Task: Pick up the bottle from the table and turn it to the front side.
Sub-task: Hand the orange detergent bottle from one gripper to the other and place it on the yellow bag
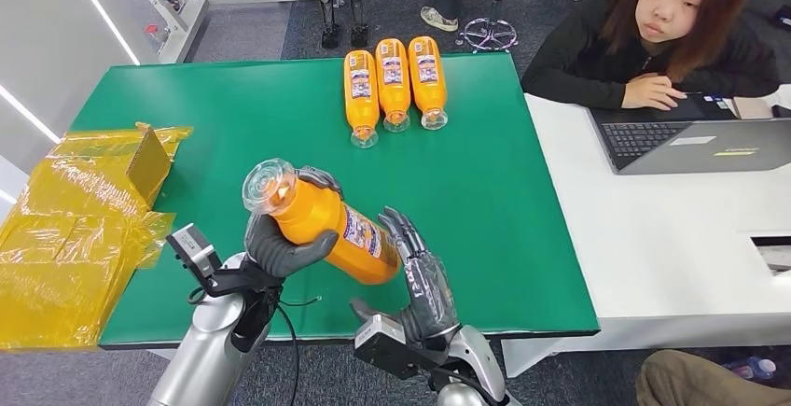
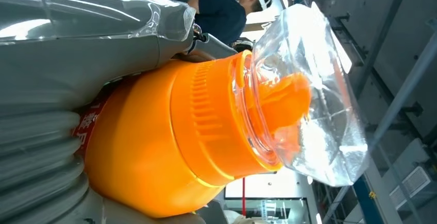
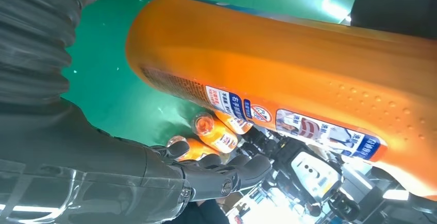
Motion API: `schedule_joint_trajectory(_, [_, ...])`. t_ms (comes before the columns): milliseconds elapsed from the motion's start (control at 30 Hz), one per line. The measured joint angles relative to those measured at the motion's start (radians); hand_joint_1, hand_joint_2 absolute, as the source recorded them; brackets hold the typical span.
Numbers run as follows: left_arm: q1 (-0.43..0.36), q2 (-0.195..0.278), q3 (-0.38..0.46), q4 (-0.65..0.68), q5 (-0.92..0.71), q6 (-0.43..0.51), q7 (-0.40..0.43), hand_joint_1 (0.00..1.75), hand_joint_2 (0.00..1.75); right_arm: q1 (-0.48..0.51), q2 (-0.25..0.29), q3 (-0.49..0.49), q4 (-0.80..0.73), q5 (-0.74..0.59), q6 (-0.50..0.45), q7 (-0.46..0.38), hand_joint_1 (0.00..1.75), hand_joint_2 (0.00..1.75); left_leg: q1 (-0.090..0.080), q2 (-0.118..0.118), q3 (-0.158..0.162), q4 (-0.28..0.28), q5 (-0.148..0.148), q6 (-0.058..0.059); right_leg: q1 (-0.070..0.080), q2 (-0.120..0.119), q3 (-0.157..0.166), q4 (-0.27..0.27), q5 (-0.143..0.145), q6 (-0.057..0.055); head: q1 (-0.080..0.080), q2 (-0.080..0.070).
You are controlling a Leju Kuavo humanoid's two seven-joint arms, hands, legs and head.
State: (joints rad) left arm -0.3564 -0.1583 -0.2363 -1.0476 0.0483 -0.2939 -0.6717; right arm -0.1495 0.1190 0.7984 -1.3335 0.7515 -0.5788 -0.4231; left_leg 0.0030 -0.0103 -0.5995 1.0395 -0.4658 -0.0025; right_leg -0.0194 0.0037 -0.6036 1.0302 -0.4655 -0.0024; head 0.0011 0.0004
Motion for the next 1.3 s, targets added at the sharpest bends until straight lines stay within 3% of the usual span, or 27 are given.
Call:
schedule_joint_trajectory(300, [-0.010,0.002,0.001,0.018,-0.054,0.048,-0.006,1.75,1.75,0.000,0.000,0.000,0.002,0.002,-0.002,0.002,0.00,1.75,0.000,0.000,0.000,0.000,0.000,0.000,0.000,0.000,0.000,0.000,0.000,0.000,0.000,0.000])
schedule_joint_trajectory(600, [-0.096,0.059,0.008,0.055,-0.431,0.290,0.016,1.75,1.75,-0.001,0.000,-0.005,0.017,0.001,-0.014,0.012,0.00,1.75,0.000,0.000,0.000,0.000,0.000,0.000,0.000,0.000,0.000,0.000,0.000,0.000,0.000,0.000])
schedule_joint_trajectory(733, [-0.183,0.094,-0.004,0.160,-0.676,0.449,0.064,1.75,1.75,0.002,0.000,-0.021,0.042,-0.017,-0.049,0.000,0.00,1.75,0.000,0.001,0.000,0.000,0.000,0.000,0.000,0.000,0.000,0.000,0.000,0.000,0.000,0.000])
schedule_joint_trajectory(833, [-0.236,0.118,-0.013,0.253,-0.756,0.512,0.072,1.75,1.75,0.013,0.000,-0.030,0.063,-0.026,-0.065,-0.017,0.00,1.75,0.000,0.001,0.001,0.000,0.001,-0.001,0.000,0.001,0.000,0.000,0.001,-0.001,0.000,0.000])
schedule_joint_trajectory(1100, [-0.286,0.148,-0.029,0.382,-0.815,0.549,0.087,1.75,1.75,0.036,0.000,-0.038,0.088,-0.026,-0.072,-0.019,0.00,1.75,0.000,0.001,0.000,0.000,0.000,-0.001,0.000,0.001,-0.001,0.000,0.000,-0.001,0.000,0.000])
schedule_joint_trajectory(1300, [-0.321,0.168,-0.064,0.443,-0.987,0.614,0.177,1.75,1.75,0.047,0.000,-0.049,0.089,-0.021,-0.072,-0.008,0.00,1.75,0.000,0.001,0.000,0.000,0.001,-0.001,0.000,0.001,-0.001,0.000,0.000,-0.001,0.000,0.000])
